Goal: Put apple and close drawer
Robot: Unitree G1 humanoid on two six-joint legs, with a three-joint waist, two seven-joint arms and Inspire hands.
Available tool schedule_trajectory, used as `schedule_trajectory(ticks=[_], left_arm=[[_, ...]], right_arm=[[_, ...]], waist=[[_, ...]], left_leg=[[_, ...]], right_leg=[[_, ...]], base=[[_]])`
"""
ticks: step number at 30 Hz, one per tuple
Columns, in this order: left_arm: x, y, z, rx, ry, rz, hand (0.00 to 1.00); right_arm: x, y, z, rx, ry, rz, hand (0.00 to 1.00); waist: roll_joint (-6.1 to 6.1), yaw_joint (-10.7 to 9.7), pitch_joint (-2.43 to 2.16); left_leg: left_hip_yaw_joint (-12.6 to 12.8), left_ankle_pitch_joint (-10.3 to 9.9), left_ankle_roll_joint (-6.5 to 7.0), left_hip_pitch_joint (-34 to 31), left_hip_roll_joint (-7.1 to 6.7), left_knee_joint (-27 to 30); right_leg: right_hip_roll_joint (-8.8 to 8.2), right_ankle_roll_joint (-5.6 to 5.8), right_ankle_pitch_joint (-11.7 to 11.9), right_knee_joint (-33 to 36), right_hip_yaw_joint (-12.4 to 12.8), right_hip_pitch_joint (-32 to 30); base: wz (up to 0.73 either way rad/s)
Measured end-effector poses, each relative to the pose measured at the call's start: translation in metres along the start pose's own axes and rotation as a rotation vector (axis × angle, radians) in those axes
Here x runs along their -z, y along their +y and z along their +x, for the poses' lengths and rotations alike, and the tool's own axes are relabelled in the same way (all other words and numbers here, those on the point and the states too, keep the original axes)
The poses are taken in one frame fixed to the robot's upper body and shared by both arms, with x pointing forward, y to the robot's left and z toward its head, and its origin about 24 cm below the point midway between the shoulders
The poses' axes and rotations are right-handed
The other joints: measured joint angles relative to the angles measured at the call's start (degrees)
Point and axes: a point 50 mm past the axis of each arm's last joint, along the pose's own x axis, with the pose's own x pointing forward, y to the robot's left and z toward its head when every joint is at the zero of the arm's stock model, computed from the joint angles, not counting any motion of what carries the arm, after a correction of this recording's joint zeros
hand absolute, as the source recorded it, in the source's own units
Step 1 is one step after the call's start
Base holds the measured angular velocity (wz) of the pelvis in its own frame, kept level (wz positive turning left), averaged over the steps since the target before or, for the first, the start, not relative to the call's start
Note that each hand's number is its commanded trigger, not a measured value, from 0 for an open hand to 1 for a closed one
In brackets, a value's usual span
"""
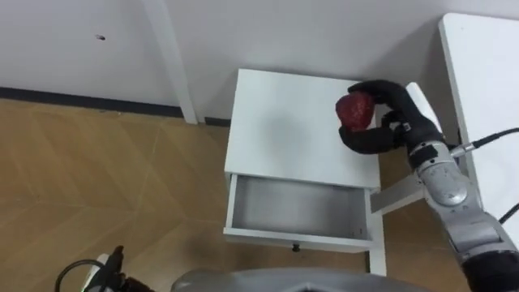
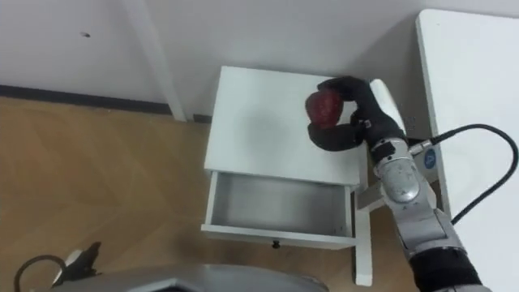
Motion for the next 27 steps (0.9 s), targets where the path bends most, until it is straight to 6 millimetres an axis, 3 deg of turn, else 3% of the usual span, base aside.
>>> schedule_trajectory(ticks=[6, 11, 19, 20, 21, 27], left_arm=[[0.005, -0.002, 0.0, 0.02, 0.029, 0.008, 0.0], [0.006, -0.003, -0.001, 0.031, 0.04, 0.009, 0.0], [0.005, -0.004, -0.001, 0.031, 0.036, 0.006, 0.0], [0.003, -0.004, 0.0, 0.029, 0.028, 0.005, 0.0], [0.001, -0.004, 0.0, 0.028, 0.02, 0.005, 0.0], [-0.002, -0.003, 0.0, 0.026, -0.001, 0.004, 0.0]], right_arm=[[-0.004, 0.022, 0.0, -0.11, -0.011, -0.044, 1.0], [-0.005, 0.035, 0.0, -0.159, 0.003, -0.038, 1.0], [0.019, 0.046, -0.007, -0.248, 0.109, -0.107, 1.0], [0.025, 0.048, -0.009, -0.257, 0.134, -0.104, 0.63], [0.029, 0.05, -0.013, -0.266, 0.152, -0.105, 0.0], [0.038, 0.056, -0.021, -0.286, 0.188, -0.1, 0.0]], waist=[[0.24, 0.5, 0.34], [0.08, 0.8, 0.3], [0.29, 0.3, 0.33], [0.39, 0.3, 0.28], [0.5, 0.4, 0.29], [0.94, 0.3, 0.44]], left_leg=[[-1.1, 0.0, 0.0, -1.1, -0.1, 0.4], [-1.8, 0.2, -0.12, -2.1, -0.17, 0.7], [-3.2, 0.4, 0.07, -2.7, -0.59, 0.8], [-3.2, 0.4, 0.1, -2.7, -0.66, 0.8], [-3.3, 0.4, 0.14, -2.7, -0.72, 0.8], [-3.2, 0.5, 0.27, -2.9, -0.86, 0.8]], right_leg=[[-0.17, 0.0, 0.0, -0.1, -1.4, -0.4], [-0.2, 0.0, 0.0, -0.1, -1.8, -1.1], [-0.54, 0.0, 0.0, -0.2, -3.1, -1.2], [-0.61, 0.01, 0.0, -0.2, -3.2, -1.2], [-0.66, 0.01, 0.0, -0.2, -3.2, -1.2], [-0.81, 0.02, 0.0, -0.2, -3.2, -1.1]], base=[[0.1], [0.07], [0.09], [0.03], [0.0], [0.0]])
